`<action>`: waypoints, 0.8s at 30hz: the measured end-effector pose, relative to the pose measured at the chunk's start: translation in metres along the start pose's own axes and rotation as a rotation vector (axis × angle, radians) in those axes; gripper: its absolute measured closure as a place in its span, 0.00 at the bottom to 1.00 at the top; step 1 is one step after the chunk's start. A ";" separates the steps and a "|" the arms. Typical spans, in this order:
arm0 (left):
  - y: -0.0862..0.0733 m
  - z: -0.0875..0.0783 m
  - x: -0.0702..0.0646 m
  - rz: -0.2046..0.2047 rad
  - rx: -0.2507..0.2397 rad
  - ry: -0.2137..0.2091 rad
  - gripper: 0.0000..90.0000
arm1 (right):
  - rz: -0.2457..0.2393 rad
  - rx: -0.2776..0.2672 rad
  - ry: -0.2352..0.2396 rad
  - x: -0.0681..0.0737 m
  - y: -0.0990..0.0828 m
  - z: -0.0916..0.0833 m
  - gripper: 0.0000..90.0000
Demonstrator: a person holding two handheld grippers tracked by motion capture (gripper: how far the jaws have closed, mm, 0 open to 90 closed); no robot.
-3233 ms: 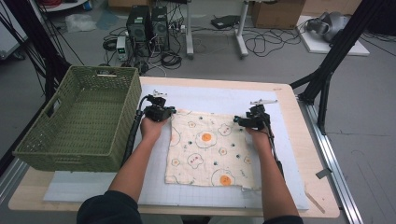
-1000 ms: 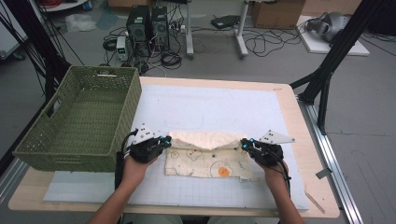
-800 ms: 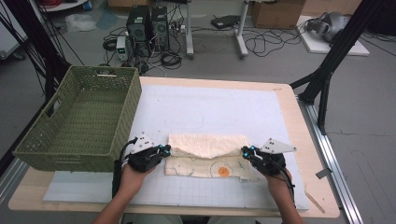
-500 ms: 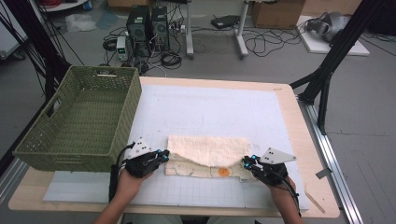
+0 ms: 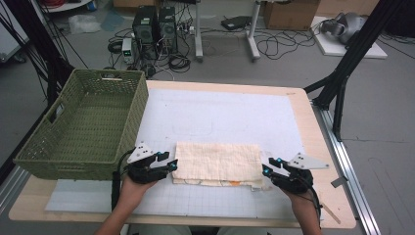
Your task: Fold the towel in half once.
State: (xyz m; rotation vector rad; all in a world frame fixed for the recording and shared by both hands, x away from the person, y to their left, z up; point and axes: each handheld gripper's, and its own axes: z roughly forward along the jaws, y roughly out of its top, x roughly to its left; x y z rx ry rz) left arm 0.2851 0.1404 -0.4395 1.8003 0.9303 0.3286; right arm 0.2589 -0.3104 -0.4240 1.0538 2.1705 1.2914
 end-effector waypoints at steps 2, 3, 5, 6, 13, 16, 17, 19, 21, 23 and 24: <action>-0.001 0.002 -0.001 0.002 0.029 -0.001 0.57 | -0.029 0.080 0.037 0.007 -0.002 0.010 0.69; -0.003 0.004 -0.003 0.003 0.047 -0.007 0.57 | -0.048 0.097 0.050 0.008 -0.003 0.012 0.69; -0.006 0.008 -0.005 0.001 0.077 -0.008 0.57 | -0.089 0.143 0.062 0.013 -0.005 0.017 0.69; -0.008 0.010 -0.006 0.003 0.097 -0.011 0.57 | -0.103 0.164 0.062 0.014 -0.007 0.017 0.69; -0.008 0.019 -0.015 0.083 0.193 0.017 0.85 | -0.113 0.203 0.093 0.015 -0.012 0.023 0.89; -0.008 0.019 -0.019 0.122 0.186 0.031 0.95 | -0.123 0.207 0.094 0.018 -0.011 0.022 0.96; -0.007 0.018 -0.019 0.119 0.176 0.028 0.95 | -0.123 0.198 0.092 0.018 -0.010 0.021 0.97; -0.004 0.014 -0.018 0.095 0.133 0.010 0.95 | -0.092 0.170 0.092 0.016 -0.006 0.017 0.98; 0.000 0.008 -0.016 0.058 0.089 -0.014 0.95 | -0.083 0.145 0.086 0.016 -0.003 0.014 0.98; 0.002 0.004 -0.015 0.043 0.063 -0.027 0.95 | -0.079 0.129 0.085 0.016 -0.001 0.010 0.99; 0.002 0.003 -0.015 0.041 0.054 -0.031 0.95 | -0.080 0.125 0.081 0.016 0.000 0.009 0.99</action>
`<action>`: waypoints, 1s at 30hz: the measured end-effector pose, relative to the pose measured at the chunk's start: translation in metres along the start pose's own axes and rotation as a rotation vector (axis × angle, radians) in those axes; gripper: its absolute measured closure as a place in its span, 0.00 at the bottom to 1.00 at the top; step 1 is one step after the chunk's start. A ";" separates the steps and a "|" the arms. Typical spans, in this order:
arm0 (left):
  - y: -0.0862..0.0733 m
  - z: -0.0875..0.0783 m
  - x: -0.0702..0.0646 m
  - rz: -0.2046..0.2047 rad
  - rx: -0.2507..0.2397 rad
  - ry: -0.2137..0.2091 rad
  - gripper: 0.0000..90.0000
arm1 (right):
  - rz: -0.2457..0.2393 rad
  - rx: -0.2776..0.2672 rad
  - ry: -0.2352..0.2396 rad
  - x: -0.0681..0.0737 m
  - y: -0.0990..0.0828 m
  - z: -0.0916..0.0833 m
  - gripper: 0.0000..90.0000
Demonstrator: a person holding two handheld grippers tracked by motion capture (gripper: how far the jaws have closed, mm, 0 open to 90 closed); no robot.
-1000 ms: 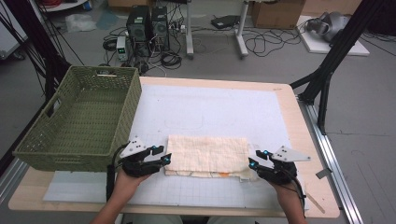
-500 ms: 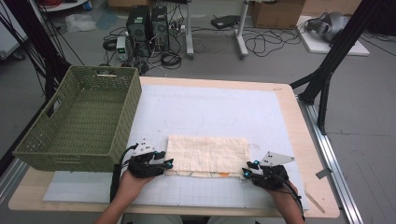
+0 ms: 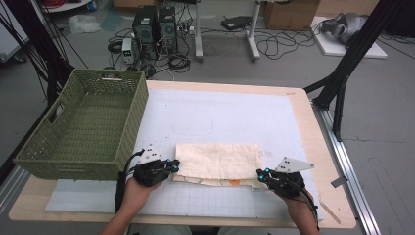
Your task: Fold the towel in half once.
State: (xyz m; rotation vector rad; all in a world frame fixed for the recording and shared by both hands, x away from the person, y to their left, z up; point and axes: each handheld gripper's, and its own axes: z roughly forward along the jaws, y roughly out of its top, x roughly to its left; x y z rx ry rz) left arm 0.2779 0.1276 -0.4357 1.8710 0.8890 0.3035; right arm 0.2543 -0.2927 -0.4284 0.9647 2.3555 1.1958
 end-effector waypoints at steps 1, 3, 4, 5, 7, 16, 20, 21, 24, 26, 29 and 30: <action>0.001 -0.002 0.000 -0.003 -0.006 -0.003 0.95 | 0.004 -0.006 0.004 0.000 0.000 -0.001 0.99; 0.002 -0.004 -0.001 0.002 -0.012 -0.013 0.95 | 0.005 -0.019 0.006 0.000 0.002 -0.005 0.99; 0.003 -0.005 -0.002 0.010 -0.008 -0.014 0.95 | 0.004 -0.027 0.008 0.001 0.002 -0.007 0.99; 0.002 -0.006 -0.002 0.016 -0.006 -0.014 0.95 | 0.005 -0.030 0.012 0.002 0.002 -0.009 0.99; 0.001 -0.006 -0.003 0.022 0.009 -0.009 0.94 | 0.004 -0.030 0.019 0.003 0.001 -0.010 0.99; -0.004 -0.003 -0.003 0.025 0.117 -0.002 0.87 | -0.015 0.117 0.008 0.007 -0.008 0.004 0.93; 0.003 -0.011 0.004 -0.005 0.064 0.067 0.69 | 0.003 0.073 -0.030 0.003 -0.005 -0.002 0.76; 0.004 -0.011 0.006 -0.011 0.052 0.069 0.68 | 0.004 0.069 -0.056 0.002 -0.005 -0.004 0.74; 0.011 -0.009 0.015 -0.031 0.005 0.073 0.63 | 0.031 0.041 -0.073 -0.002 -0.005 -0.004 0.70; 0.018 -0.002 0.022 -0.043 -0.007 0.077 0.61 | 0.045 0.015 -0.085 -0.005 -0.002 -0.004 0.69; 0.027 0.010 0.032 -0.057 -0.014 0.098 0.60 | 0.046 -0.015 -0.094 -0.006 0.004 -0.001 0.68; 0.031 0.017 0.037 -0.057 -0.012 0.106 0.60 | 0.041 -0.013 -0.094 -0.006 0.005 0.000 0.68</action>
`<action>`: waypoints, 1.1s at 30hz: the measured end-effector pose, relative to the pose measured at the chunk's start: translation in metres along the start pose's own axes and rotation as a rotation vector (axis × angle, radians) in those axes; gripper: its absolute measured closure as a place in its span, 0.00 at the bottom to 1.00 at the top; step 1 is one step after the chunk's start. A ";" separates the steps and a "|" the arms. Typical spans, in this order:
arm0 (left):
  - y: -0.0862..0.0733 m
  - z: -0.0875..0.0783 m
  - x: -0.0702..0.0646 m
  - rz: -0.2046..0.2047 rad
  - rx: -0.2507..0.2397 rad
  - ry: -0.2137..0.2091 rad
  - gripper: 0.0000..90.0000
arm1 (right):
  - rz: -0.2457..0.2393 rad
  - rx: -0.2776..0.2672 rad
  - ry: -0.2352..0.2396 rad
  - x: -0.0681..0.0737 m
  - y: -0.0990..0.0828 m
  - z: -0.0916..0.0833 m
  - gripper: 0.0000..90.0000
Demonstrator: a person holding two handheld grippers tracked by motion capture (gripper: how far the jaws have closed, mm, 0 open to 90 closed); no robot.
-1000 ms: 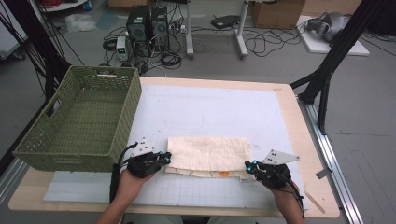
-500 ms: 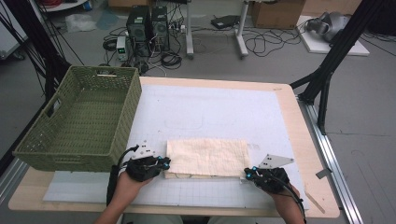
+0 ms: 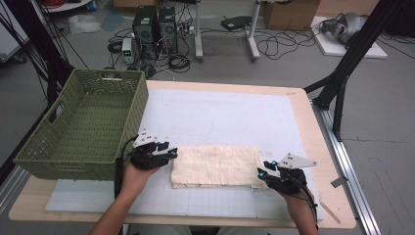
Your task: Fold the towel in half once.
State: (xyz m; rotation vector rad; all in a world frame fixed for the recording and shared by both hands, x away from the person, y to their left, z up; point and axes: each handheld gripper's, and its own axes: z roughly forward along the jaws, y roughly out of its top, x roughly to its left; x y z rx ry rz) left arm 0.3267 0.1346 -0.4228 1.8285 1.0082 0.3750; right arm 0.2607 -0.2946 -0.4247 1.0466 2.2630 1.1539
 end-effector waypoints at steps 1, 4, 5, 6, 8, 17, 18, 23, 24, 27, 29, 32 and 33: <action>0.002 0.005 0.002 0.006 -0.002 0.002 0.60 | -0.008 0.002 -0.001 0.001 0.001 0.002 0.68; 0.007 0.023 0.010 0.014 0.033 0.020 0.60 | -0.021 0.013 -0.006 0.001 0.002 0.006 0.68; 0.007 0.029 0.013 0.007 0.052 0.023 0.60 | -0.023 0.013 -0.012 0.000 0.003 0.008 0.67; 0.007 0.033 0.014 -0.001 0.057 0.019 0.60 | -0.021 0.011 -0.018 -0.002 0.003 0.009 0.67; 0.006 0.038 0.017 -0.010 0.059 0.021 0.60 | -0.011 0.011 -0.031 -0.007 0.006 0.013 0.66; 0.000 0.046 0.006 0.098 0.196 0.046 0.68 | 0.001 0.029 -0.091 -0.030 0.038 0.060 0.73; -0.001 0.045 0.005 0.106 0.196 0.048 0.66 | -0.003 0.043 -0.086 -0.032 0.040 0.065 0.73; -0.002 0.040 -0.002 0.158 0.220 0.043 0.63 | -0.037 0.135 -0.093 -0.032 0.035 0.081 0.71; -0.002 0.038 -0.002 0.162 0.218 0.045 0.63 | -0.038 0.137 -0.100 -0.032 0.034 0.079 0.70; 0.002 0.031 0.005 0.117 0.159 0.070 0.60 | -0.033 0.163 -0.125 -0.036 0.033 0.073 0.69; 0.006 0.028 0.013 0.062 0.096 0.070 0.59 | -0.030 0.167 -0.143 -0.040 0.035 0.068 0.68; 0.006 0.034 0.019 0.032 0.106 0.018 0.57 | 0.018 0.092 -0.141 -0.047 0.043 0.063 0.67; 0.004 0.038 0.019 0.024 0.128 0.007 0.56 | 0.027 0.084 -0.136 -0.048 0.046 0.063 0.66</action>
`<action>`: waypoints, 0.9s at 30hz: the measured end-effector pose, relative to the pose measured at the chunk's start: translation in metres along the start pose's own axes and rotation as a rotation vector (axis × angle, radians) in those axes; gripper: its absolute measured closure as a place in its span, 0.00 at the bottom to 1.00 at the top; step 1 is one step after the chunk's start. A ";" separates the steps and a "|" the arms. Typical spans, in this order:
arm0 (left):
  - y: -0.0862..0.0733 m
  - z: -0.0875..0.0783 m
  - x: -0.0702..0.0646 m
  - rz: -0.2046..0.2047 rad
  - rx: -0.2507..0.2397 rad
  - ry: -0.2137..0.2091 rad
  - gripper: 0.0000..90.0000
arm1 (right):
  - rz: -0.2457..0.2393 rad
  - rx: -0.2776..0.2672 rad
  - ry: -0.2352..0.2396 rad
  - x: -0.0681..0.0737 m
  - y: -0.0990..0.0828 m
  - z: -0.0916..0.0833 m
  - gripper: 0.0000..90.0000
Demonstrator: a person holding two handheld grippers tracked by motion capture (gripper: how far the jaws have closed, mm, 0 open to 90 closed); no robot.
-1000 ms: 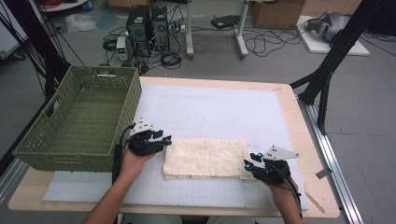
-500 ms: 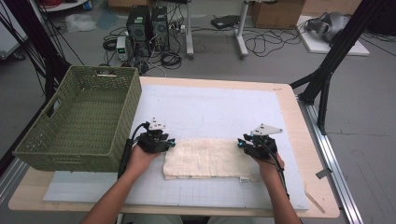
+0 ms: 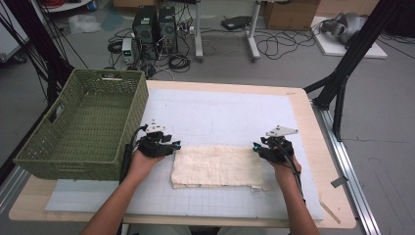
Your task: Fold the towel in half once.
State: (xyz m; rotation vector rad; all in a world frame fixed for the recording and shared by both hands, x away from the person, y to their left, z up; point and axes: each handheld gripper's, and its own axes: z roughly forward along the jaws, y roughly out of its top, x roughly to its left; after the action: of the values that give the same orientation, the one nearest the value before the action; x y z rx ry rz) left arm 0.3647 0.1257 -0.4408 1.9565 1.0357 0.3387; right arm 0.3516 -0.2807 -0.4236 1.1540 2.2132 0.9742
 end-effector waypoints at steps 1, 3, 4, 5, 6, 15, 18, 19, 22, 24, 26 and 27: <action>-0.002 0.005 0.000 -0.003 0.030 -0.027 0.56 | -0.001 0.002 0.014 0.000 0.003 0.003 0.66; -0.003 0.009 -0.003 0.019 0.052 -0.040 0.57 | -0.024 0.016 0.040 0.001 0.007 0.010 0.65; -0.003 0.010 -0.006 0.033 0.051 -0.043 0.57 | -0.025 0.029 0.050 0.003 0.008 0.014 0.64; -0.003 0.011 -0.008 0.041 0.053 -0.072 0.60 | -0.041 0.040 0.055 0.004 0.007 0.018 0.64; -0.004 0.011 -0.010 0.060 0.056 -0.066 0.62 | -0.053 0.067 0.071 0.006 0.006 0.023 0.67; 0.001 0.004 -0.008 0.064 0.018 -0.016 0.96 | -0.046 0.095 0.136 0.008 0.005 0.026 0.96; 0.013 0.003 -0.002 0.061 -0.030 0.022 0.95 | -0.029 0.024 0.102 0.007 0.009 0.024 0.96; 0.016 0.003 -0.001 0.065 -0.068 0.033 0.95 | -0.034 0.005 0.079 0.008 0.011 0.024 0.96; 0.028 0.008 0.005 0.092 -0.101 0.056 0.95 | -0.043 -0.034 0.022 0.007 0.018 0.029 0.96; 0.033 0.015 0.009 0.100 -0.099 0.077 0.95 | -0.038 -0.043 -0.007 0.005 0.021 0.035 0.96; 0.037 0.021 0.012 0.094 -0.106 0.098 0.95 | -0.034 -0.048 -0.027 0.002 0.024 0.042 0.96; 0.038 0.023 0.013 0.085 -0.126 0.113 0.95 | -0.029 -0.048 -0.033 0.001 0.026 0.044 0.96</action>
State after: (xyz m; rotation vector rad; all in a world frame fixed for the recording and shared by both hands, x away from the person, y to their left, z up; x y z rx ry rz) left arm 0.4061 0.1121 -0.4256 1.8885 0.9792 0.5542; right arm 0.3935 -0.2528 -0.4327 1.1060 2.1630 0.9840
